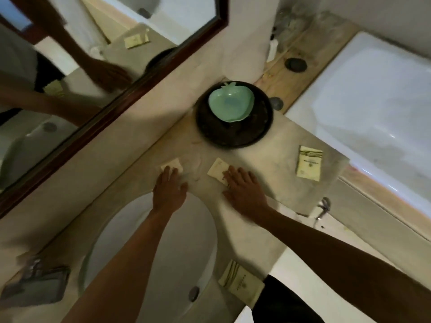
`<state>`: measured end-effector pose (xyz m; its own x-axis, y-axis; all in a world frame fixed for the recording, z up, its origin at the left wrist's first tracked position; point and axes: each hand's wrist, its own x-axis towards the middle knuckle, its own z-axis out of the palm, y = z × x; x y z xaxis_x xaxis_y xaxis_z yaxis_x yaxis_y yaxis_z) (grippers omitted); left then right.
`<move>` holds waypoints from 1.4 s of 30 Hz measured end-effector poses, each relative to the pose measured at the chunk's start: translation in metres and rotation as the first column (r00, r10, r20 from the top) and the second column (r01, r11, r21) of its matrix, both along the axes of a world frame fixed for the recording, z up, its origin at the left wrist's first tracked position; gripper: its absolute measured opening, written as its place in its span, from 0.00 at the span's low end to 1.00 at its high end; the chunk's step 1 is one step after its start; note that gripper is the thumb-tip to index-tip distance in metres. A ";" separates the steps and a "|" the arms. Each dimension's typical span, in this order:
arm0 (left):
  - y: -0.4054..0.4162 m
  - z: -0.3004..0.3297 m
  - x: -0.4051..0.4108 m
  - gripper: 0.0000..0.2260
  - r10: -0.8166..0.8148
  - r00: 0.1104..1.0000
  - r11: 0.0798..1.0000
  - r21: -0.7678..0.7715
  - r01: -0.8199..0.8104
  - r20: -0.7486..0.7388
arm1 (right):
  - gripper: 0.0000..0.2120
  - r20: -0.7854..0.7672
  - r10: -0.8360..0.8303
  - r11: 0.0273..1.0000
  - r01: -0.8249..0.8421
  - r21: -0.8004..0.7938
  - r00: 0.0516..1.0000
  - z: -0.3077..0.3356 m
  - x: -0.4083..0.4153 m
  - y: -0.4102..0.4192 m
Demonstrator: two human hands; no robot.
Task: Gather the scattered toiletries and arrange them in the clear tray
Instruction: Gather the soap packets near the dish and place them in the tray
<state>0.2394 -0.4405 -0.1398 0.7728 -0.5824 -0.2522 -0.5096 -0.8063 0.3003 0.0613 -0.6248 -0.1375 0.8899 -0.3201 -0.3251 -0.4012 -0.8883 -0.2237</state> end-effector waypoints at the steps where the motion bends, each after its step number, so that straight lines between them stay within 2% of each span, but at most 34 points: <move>1: -0.002 -0.001 0.000 0.25 -0.028 1.000 1.000 0.000 0.028 0.015 | 0.29 0.024 -0.020 1.000 0.019 0.021 1.000 0.003 0.000 -0.003; 3: -0.008 -0.010 0.002 0.25 -0.140 0.988 0.989 0.054 0.137 0.060 | 0.28 0.109 -0.113 0.993 0.108 0.048 0.988 0.010 -0.015 -0.021; 5: -0.014 -0.023 0.001 0.33 -0.248 0.962 0.966 0.098 0.238 0.110 | 0.28 0.175 -0.268 0.963 0.268 0.026 0.947 0.016 -0.040 -0.051; 6: -0.018 -0.024 -0.002 0.32 -0.244 0.960 0.968 0.091 0.232 0.141 | 0.29 0.177 -0.349 0.935 0.354 0.007 0.920 0.020 -0.053 -0.068; 8: -0.032 -0.010 -0.021 0.23 -0.146 0.971 0.989 0.019 0.145 0.191 | 0.33 0.136 -0.484 0.870 0.493 -0.032 0.864 0.024 -0.083 -0.104; 9: -0.038 -0.003 -0.031 0.23 -0.116 0.970 0.991 -0.039 0.127 0.212 | 0.34 0.106 -0.535 0.840 0.541 -0.038 0.838 0.021 -0.097 -0.121; 11: -0.053 0.009 -0.050 0.26 -0.157 0.968 0.981 -0.080 0.175 0.194 | 0.34 0.041 -0.603 0.797 0.604 -0.021 0.797 0.017 -0.114 -0.142; 13: -0.063 0.003 -0.066 0.26 -0.247 0.961 0.963 -0.080 0.258 0.120 | 0.33 0.018 -0.537 0.843 0.537 0.032 0.843 0.008 -0.113 -0.140; 15: -0.071 -0.004 -0.081 0.26 -0.289 0.956 0.952 -0.091 0.291 0.044 | 0.33 0.017 -0.332 0.941 0.330 0.074 0.943 0.001 -0.096 -0.123; 17: -0.080 -0.006 -0.091 0.27 -0.308 0.951 0.947 -0.087 0.309 0.018 | 0.34 0.047 -0.180 0.979 0.174 0.104 0.983 -0.005 -0.075 -0.110; 19: -0.085 -0.003 -0.093 0.26 -0.296 0.955 0.952 -0.074 0.296 0.012 | 0.34 0.104 -0.222 0.971 0.211 0.109 0.969 -0.002 -0.056 -0.099; 21: -0.084 0.000 -0.092 0.26 -0.262 0.965 0.961 -0.084 0.262 0.011 | 0.34 0.150 -0.365 0.931 0.360 0.065 0.919 0.002 -0.047 -0.086; 23: -0.081 0.000 -0.091 0.26 -0.251 0.968 0.963 -0.097 0.250 0.008 | 0.35 0.126 -0.439 0.898 0.437 0.042 0.890 0.004 -0.038 -0.076; 24: -0.080 -0.001 -0.091 0.26 -0.255 0.967 0.961 -0.104 0.255 0.013 | 0.34 0.115 -0.441 0.897 0.438 0.058 0.890 0.006 -0.034 -0.074; 26: -0.081 -0.001 -0.092 0.24 -0.212 0.977 0.967 -0.148 0.209 -0.005 | 0.24 0.192 -0.459 0.887 0.436 0.153 0.867 0.008 -0.028 -0.077; 29: -0.094 0.003 -0.092 0.22 0.050 0.995 0.969 -0.236 -0.069 -0.089 | 0.13 0.332 -0.489 0.865 0.400 0.302 0.807 0.016 -0.021 -0.089; 31: -0.108 0.007 -0.091 0.22 0.203 0.963 0.946 -0.220 -0.240 -0.180 | 0.13 0.343 -0.432 0.892 0.340 0.297 0.834 0.022 -0.016 -0.095; 33: -0.121 0.007 -0.089 0.20 0.255 0.935 0.930 -0.203 -0.307 -0.246 | 0.16 0.319 -0.396 0.907 0.313 0.282 0.861 0.025 -0.009 -0.099; 35: -0.132 0.008 -0.084 0.17 0.152 0.968 0.959 -0.209 -0.193 -0.199 | 0.19 0.266 -0.398 0.903 0.325 0.279 0.878 0.027 -0.004 -0.101; 38: -0.141 0.015 -0.071 0.25 -0.148 0.989 0.968 -0.204 0.149 0.022 | 0.17 0.180 -0.333 0.930 0.292 0.222 0.926 0.023 -0.007 -0.102; 39: -0.143 0.016 -0.067 0.26 -0.157 0.985 0.963 -0.210 0.169 0.076 | 0.16 0.177 -0.314 0.938 0.276 0.207 0.933 0.021 -0.009 -0.102; 40: -0.143 0.017 -0.065 0.25 -0.100 0.991 0.965 -0.232 0.119 0.091 | 0.17 0.194 -0.306 0.942 0.268 0.200 0.932 0.020 -0.013 -0.102; 42: -0.138 0.015 -0.067 0.24 0.060 0.998 0.967 -0.247 -0.052 0.024 | 0.25 0.244 -0.293 0.950 0.253 0.182 0.924 0.018 -0.021 -0.103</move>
